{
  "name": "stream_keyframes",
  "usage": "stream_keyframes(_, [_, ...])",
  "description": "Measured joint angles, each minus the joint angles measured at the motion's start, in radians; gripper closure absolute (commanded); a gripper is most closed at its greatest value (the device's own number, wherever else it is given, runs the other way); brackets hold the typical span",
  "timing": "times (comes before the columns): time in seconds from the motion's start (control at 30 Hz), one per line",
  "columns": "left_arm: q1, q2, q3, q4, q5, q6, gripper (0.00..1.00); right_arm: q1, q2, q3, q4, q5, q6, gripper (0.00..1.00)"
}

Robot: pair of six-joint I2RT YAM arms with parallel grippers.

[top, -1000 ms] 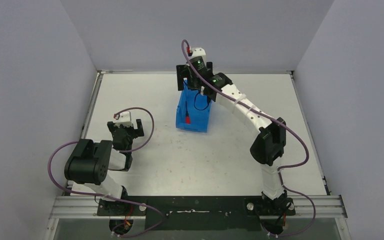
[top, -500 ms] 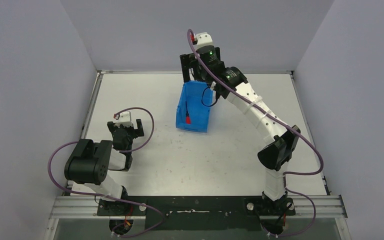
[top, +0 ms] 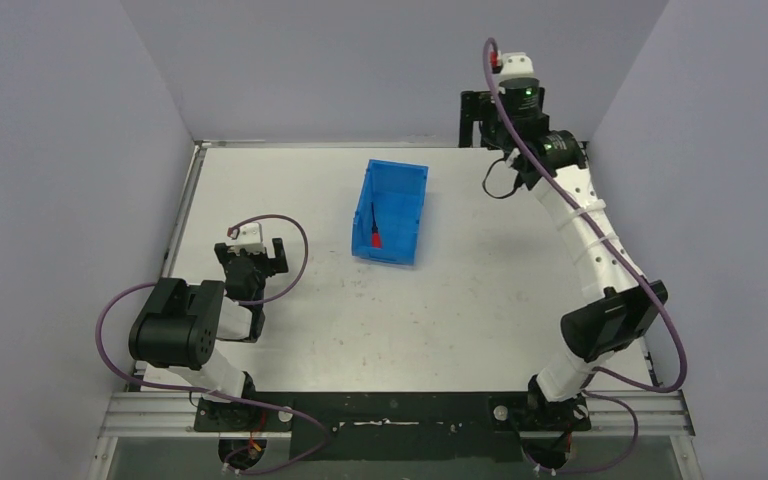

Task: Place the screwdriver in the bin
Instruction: Reset both arms

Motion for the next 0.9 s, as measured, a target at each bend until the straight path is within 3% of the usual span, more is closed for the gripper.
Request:
stream_keyframes(0.33, [0.000, 0.000, 0.000, 0.000, 0.000, 0.000, 0.03, -0.341, -0.115, -0.116, 0.012, -0.126, -0.034, 0.00])
stream_keyframes(0.9, [0.000, 0.000, 0.000, 0.000, 0.000, 0.000, 0.03, -0.385, -0.123, -0.138, 0.013, -0.209, -0.079, 0.00])
